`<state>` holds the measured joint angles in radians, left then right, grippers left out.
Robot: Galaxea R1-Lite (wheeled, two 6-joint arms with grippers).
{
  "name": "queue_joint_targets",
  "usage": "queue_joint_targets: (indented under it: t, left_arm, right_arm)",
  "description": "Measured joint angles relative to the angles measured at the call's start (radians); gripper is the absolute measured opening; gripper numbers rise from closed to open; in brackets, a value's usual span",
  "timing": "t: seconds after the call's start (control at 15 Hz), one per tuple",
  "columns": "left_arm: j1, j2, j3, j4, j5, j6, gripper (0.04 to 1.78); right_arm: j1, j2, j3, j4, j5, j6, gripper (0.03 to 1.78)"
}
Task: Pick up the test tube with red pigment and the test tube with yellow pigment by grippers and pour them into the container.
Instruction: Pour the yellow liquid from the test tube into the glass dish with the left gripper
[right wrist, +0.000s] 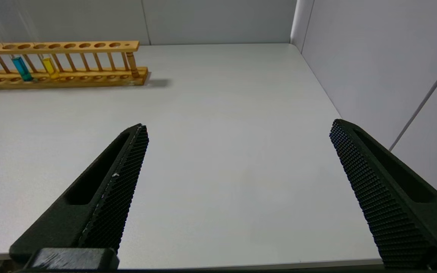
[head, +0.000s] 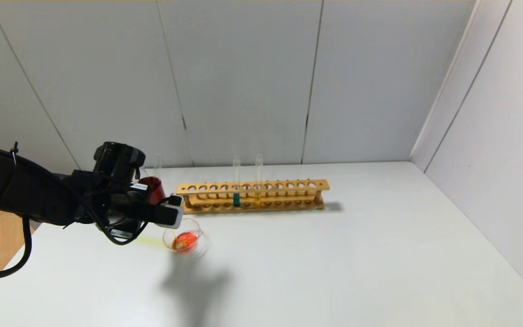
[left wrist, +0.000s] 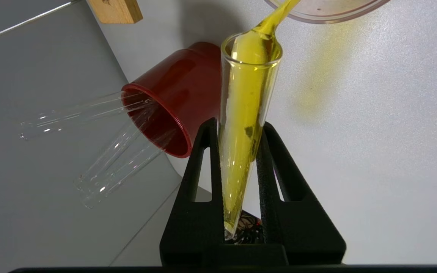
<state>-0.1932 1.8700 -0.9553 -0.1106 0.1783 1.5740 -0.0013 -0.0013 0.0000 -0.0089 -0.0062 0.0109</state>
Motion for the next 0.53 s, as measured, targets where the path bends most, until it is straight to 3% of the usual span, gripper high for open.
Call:
queue_joint_targets:
  t: [0.53]
  left_arm:
    - [-0.022, 0.016, -0.016, 0.006, 0.016, 0.002, 0.31]
  right_arm:
    - [0.0, 0.0, 0.0, 0.0, 0.0, 0.0, 1.75]
